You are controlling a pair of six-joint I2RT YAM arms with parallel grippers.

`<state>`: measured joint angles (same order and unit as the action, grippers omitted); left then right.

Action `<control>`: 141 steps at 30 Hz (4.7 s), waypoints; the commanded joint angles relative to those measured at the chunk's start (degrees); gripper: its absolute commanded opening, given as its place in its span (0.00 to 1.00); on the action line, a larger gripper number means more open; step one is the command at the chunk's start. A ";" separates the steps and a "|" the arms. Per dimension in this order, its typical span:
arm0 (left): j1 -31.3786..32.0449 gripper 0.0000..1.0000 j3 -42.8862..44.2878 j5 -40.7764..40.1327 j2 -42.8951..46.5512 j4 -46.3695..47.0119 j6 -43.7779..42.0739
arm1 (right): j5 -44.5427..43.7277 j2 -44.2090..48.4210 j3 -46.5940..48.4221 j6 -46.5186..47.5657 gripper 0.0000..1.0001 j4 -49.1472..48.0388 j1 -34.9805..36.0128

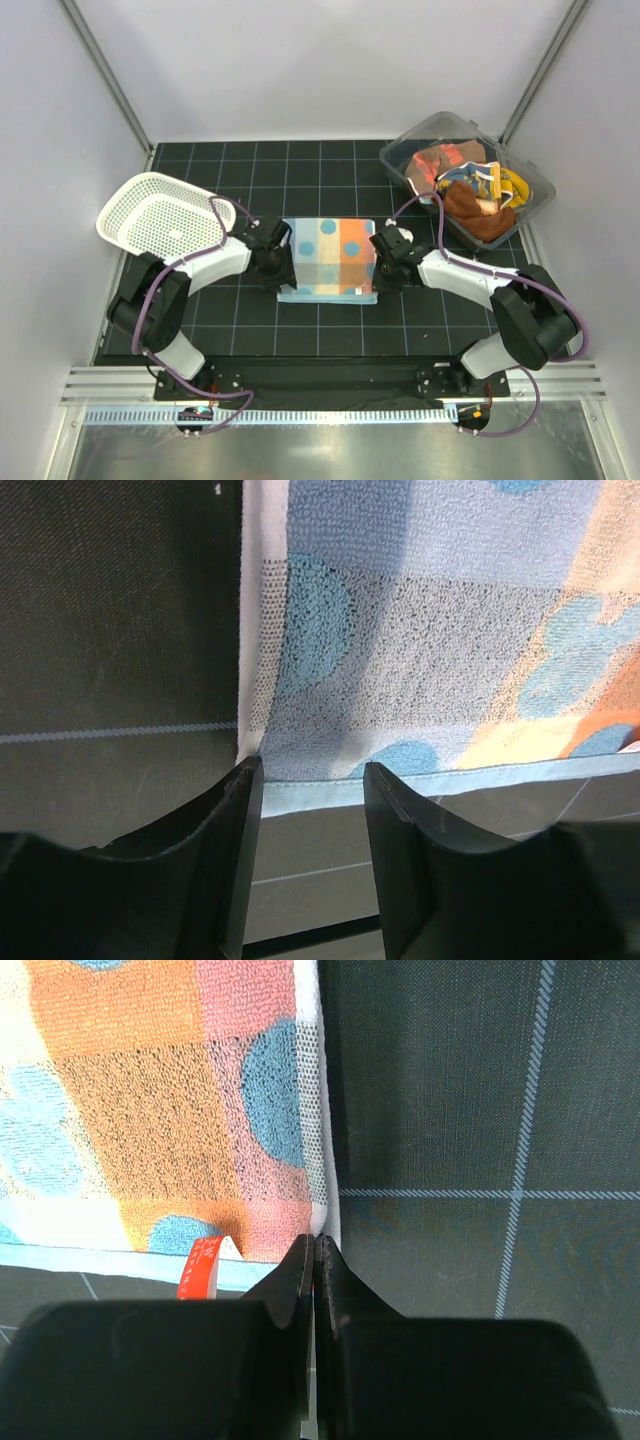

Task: Fold and stack the towels
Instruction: Fold the towel

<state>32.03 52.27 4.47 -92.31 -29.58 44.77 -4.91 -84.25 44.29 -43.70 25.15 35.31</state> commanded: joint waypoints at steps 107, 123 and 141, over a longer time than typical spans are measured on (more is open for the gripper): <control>-10.58 0.61 47.82 13.45 -23.23 -12.16 -40.29 | 14.30 -11.61 28.12 40.51 0.63 6.84 -17.02; -11.46 0.52 62.16 12.31 -41.80 -20.42 -50.93 | 18.97 -25.87 36.83 50.47 0.44 10.19 -21.51; -11.55 0.00 63.65 13.01 -43.12 -19.81 -48.90 | 20.11 -28.87 35.25 48.19 0.25 2.71 -21.69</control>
<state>20.69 113.21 16.14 -134.58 -48.80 -4.73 15.59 -112.79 78.85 5.26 30.61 13.65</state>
